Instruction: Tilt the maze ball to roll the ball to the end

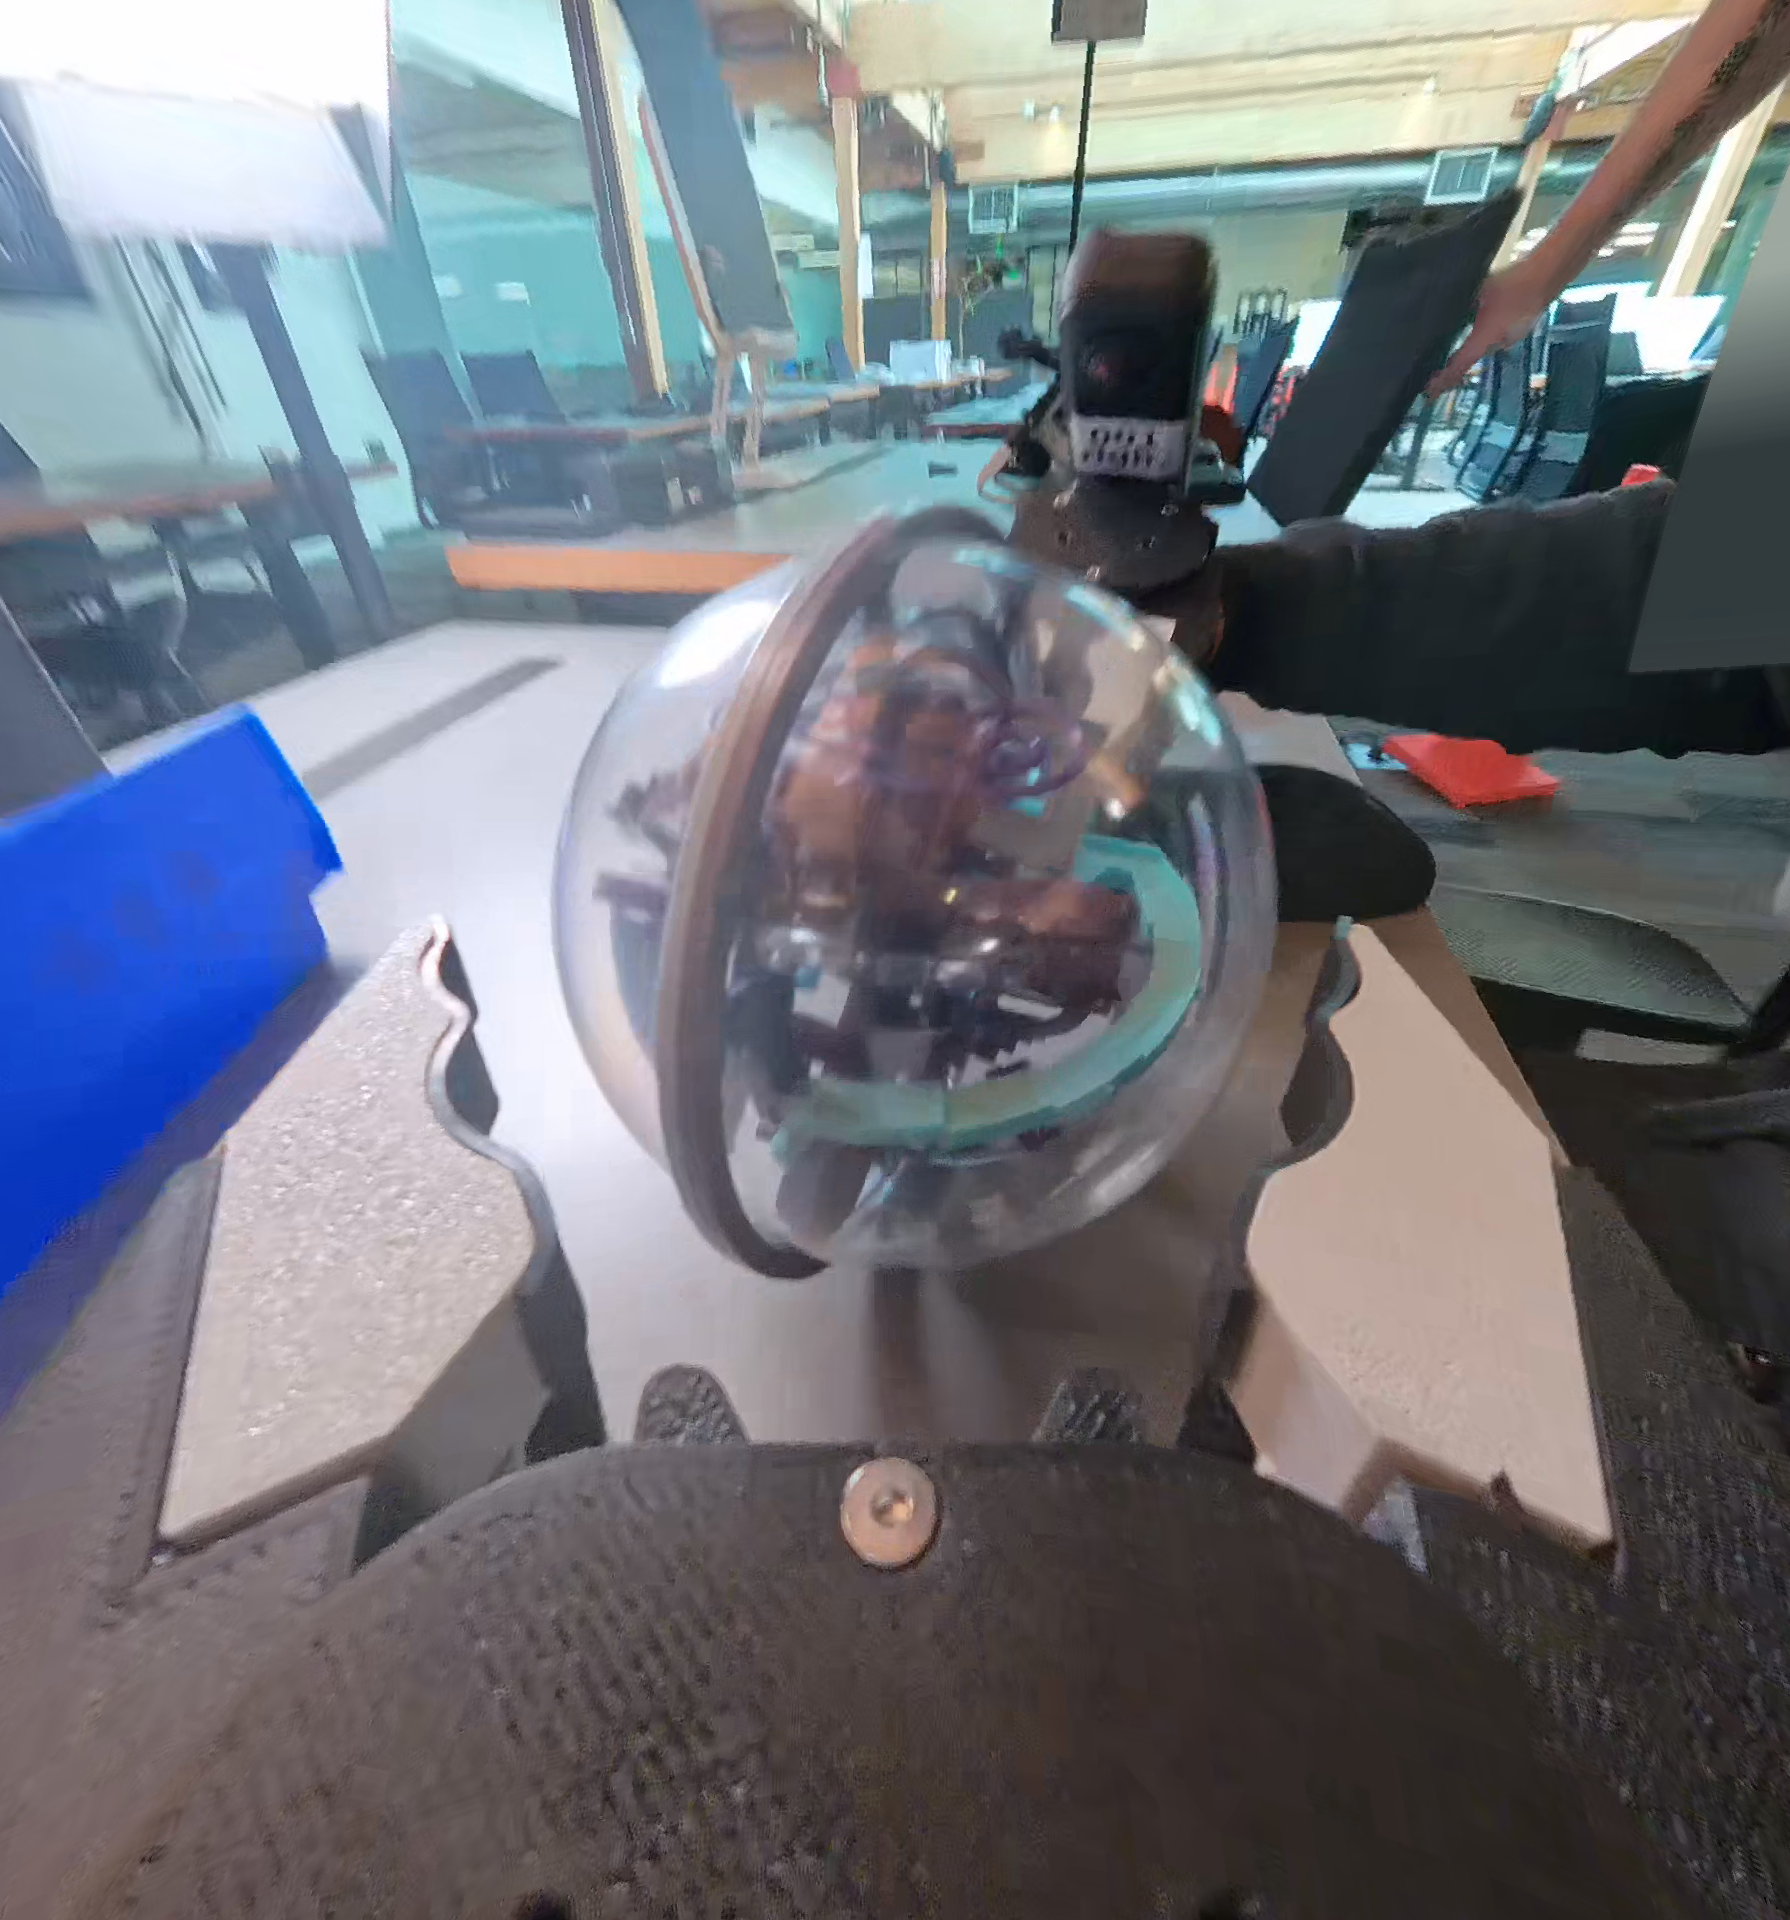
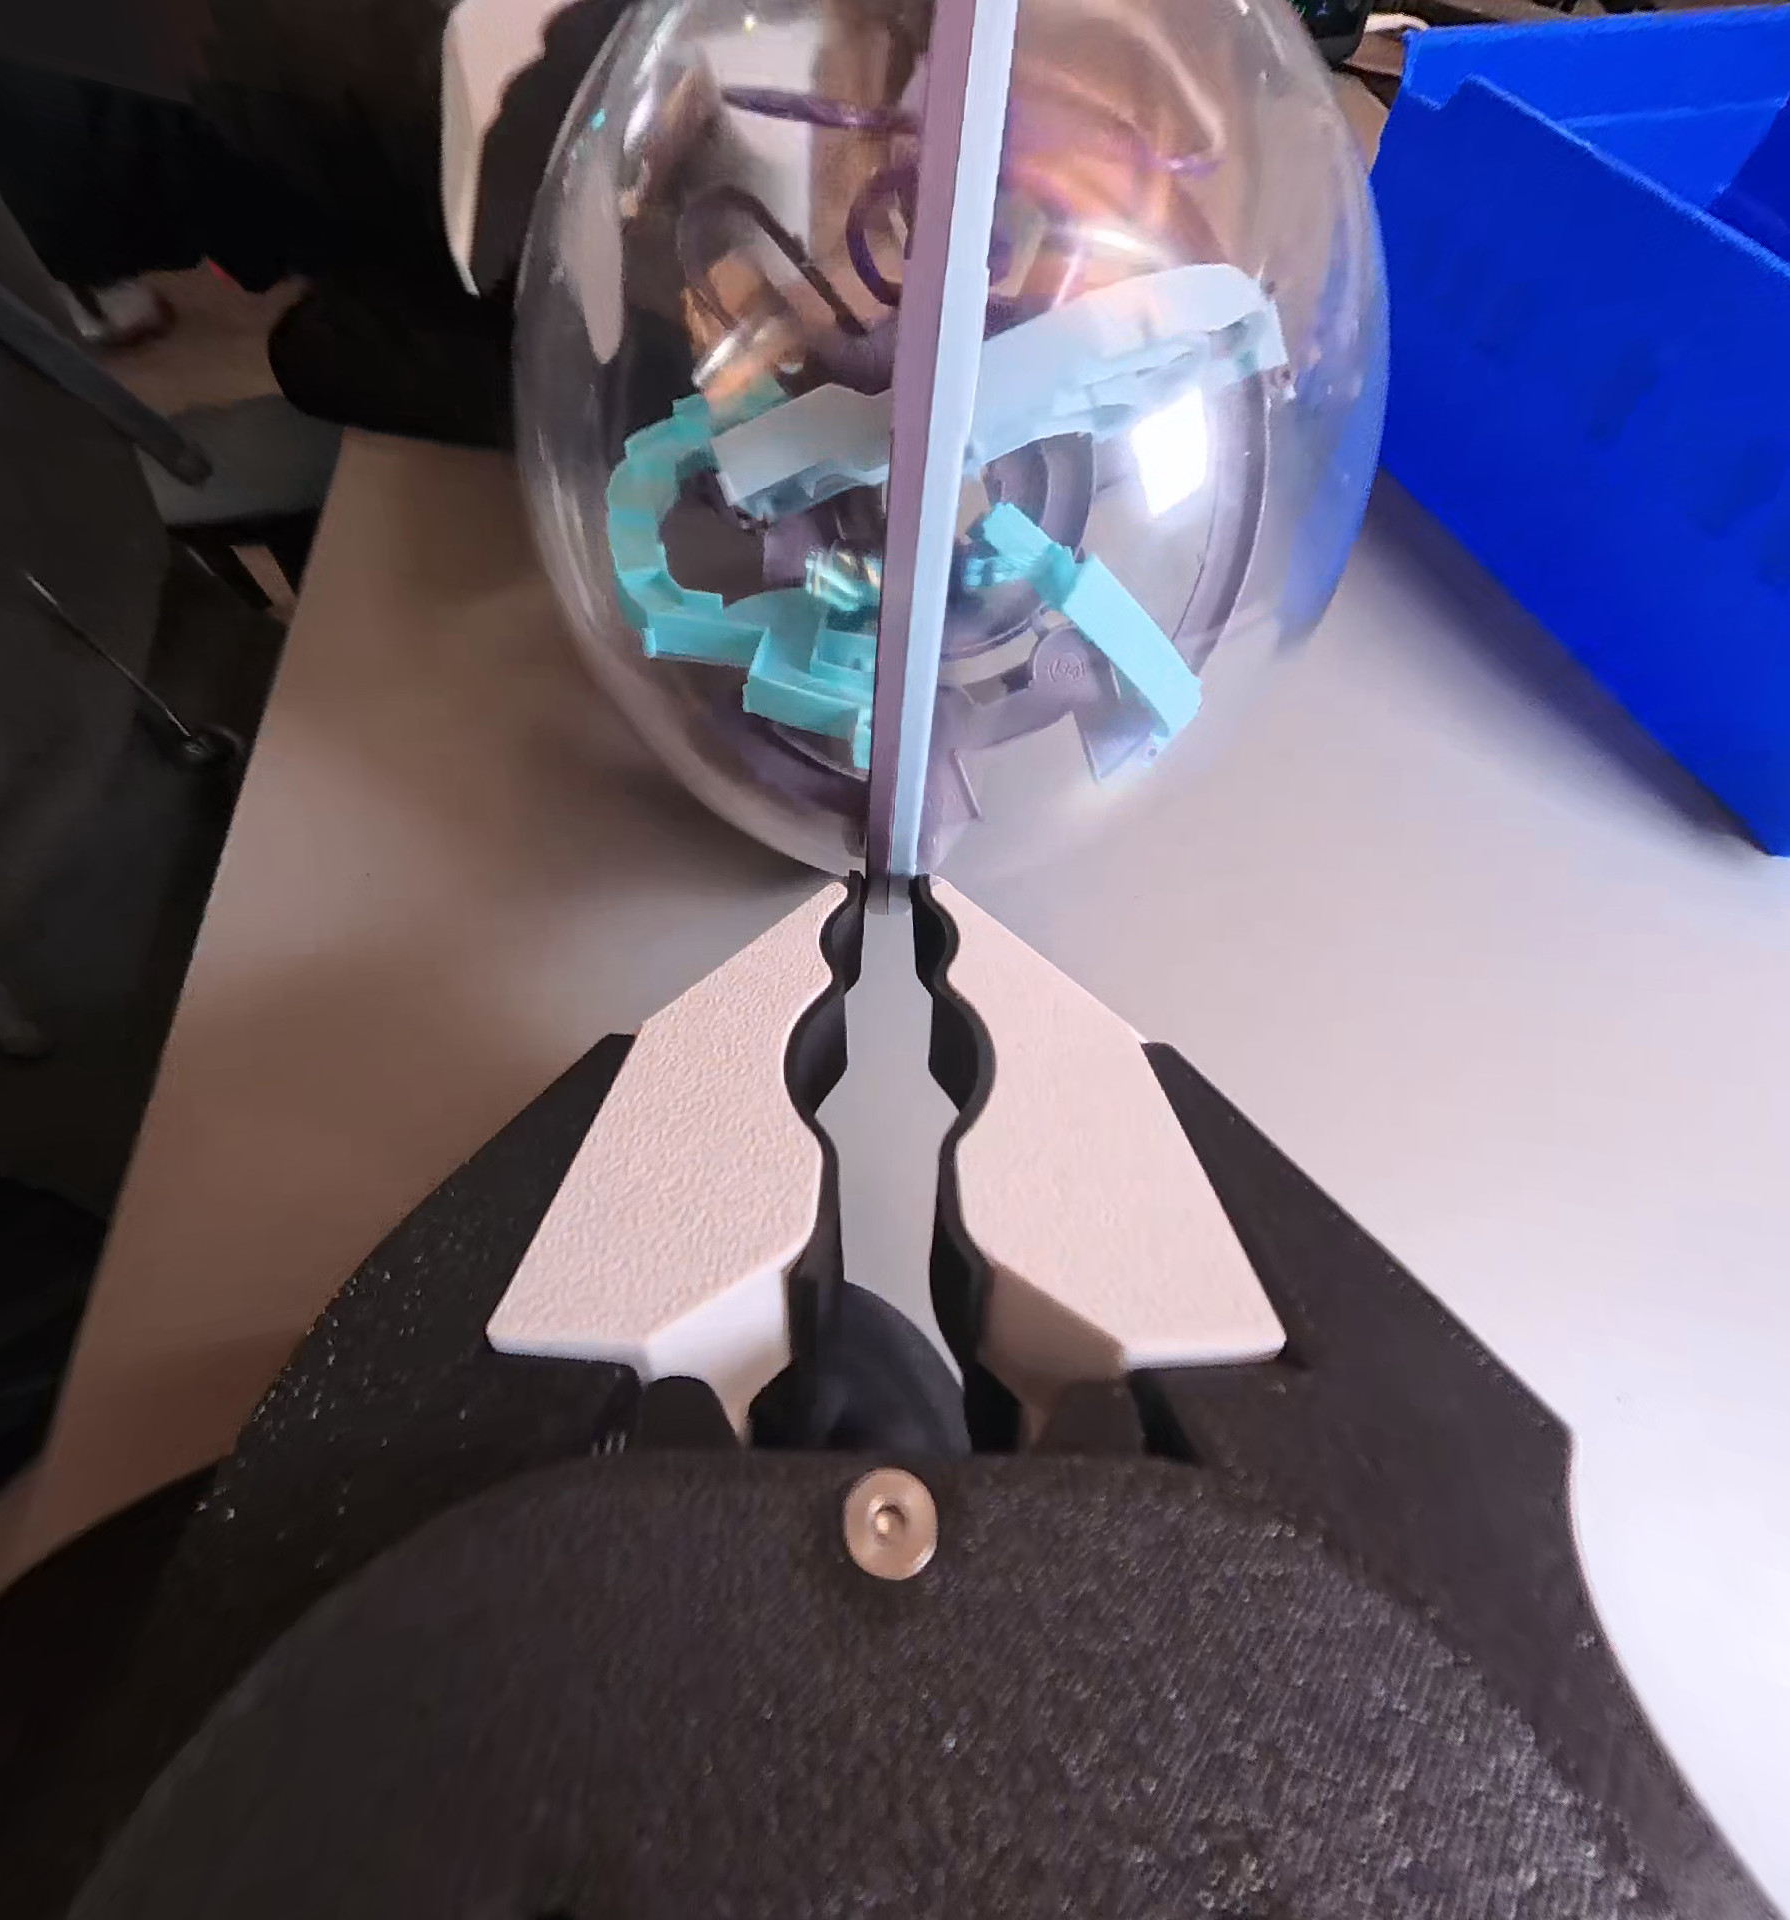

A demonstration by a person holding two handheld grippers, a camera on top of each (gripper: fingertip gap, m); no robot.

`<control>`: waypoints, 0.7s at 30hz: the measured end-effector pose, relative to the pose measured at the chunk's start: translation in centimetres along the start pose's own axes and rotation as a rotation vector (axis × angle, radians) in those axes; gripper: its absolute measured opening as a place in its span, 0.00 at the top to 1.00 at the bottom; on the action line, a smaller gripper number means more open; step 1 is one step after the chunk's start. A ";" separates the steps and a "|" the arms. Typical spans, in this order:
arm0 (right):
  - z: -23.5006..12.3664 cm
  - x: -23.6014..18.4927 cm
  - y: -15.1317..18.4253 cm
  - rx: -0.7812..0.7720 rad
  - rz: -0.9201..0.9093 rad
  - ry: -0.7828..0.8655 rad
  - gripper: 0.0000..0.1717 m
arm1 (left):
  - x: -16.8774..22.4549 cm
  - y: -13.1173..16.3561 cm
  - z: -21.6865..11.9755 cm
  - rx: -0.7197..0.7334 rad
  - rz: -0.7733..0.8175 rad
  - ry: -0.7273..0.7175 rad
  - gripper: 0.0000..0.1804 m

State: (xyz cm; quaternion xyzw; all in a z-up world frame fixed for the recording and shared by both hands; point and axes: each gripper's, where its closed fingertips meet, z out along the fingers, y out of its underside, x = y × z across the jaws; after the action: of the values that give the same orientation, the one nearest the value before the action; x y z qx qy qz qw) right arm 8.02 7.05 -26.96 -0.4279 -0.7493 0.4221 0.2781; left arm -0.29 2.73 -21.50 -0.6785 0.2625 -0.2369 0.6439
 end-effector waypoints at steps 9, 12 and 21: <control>1.6 1.2 1.3 -0.070 -0.088 0.087 0.96 | 1.0 2.3 1.8 -0.126 0.073 0.045 0.15; 1.1 1.5 1.1 -0.078 -0.075 0.119 0.90 | 0.9 2.2 1.8 -0.128 0.077 0.032 0.16; -2.3 -0.4 -1.8 -0.169 -0.249 0.230 0.88 | 1.6 1.9 2.6 -0.148 0.149 0.024 0.16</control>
State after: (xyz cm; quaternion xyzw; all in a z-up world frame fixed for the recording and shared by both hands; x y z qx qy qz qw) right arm 9.31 7.13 -24.30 -0.3992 -0.7924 0.2684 0.3752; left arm 2.50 3.52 -23.60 -0.7000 0.3367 -0.1762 0.6046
